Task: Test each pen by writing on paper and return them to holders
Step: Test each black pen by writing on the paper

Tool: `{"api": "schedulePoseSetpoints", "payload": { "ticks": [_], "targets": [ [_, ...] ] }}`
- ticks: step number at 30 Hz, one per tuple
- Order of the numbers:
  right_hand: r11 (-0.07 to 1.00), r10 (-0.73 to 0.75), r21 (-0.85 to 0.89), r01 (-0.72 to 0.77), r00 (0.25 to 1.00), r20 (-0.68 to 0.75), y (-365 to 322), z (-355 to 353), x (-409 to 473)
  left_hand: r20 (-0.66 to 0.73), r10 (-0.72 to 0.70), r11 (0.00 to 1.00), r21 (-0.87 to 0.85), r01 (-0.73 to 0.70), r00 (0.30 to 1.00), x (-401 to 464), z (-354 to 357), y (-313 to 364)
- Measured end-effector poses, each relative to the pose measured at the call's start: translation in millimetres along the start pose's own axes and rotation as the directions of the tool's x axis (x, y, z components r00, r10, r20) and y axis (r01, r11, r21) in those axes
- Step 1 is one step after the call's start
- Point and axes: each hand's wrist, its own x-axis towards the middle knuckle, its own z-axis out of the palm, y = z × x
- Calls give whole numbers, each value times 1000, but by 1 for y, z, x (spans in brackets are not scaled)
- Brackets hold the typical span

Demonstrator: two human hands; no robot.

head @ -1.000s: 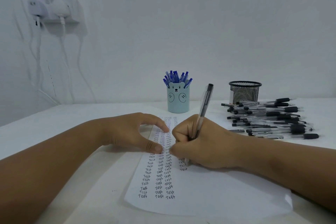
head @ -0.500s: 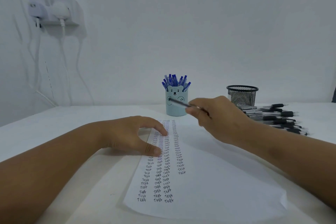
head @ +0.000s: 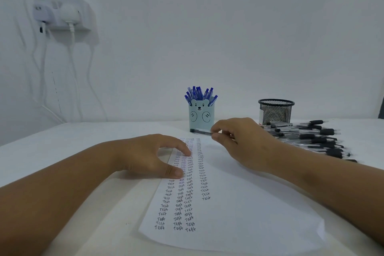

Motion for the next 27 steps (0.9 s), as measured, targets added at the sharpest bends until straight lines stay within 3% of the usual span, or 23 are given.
{"api": "schedulePoseSetpoints", "payload": {
  "ticks": [6, 15, 20, 27],
  "targets": [
    [1000, -4, -21, 5, 1000, 14, 0, -6, 4, -8, 0, 1000, -9, 0, 1000, 0, 1, -3],
    [907, 272, -349, -234, 960, 62, 33, -73, 14, -259, -59, 998, -33, 52, 964, 11, 18, 3],
    [804, 441, -506, -312, 884, 156, 50, -96, 7, -235, -61, 998, -34, 55, 970, 11, 20, 5],
    [769, 480, -544, -335, 865, 146, 60, -100, 7, -258, -53, 998, -45, 43, 965, 10, 19, 9]
  ]
}}
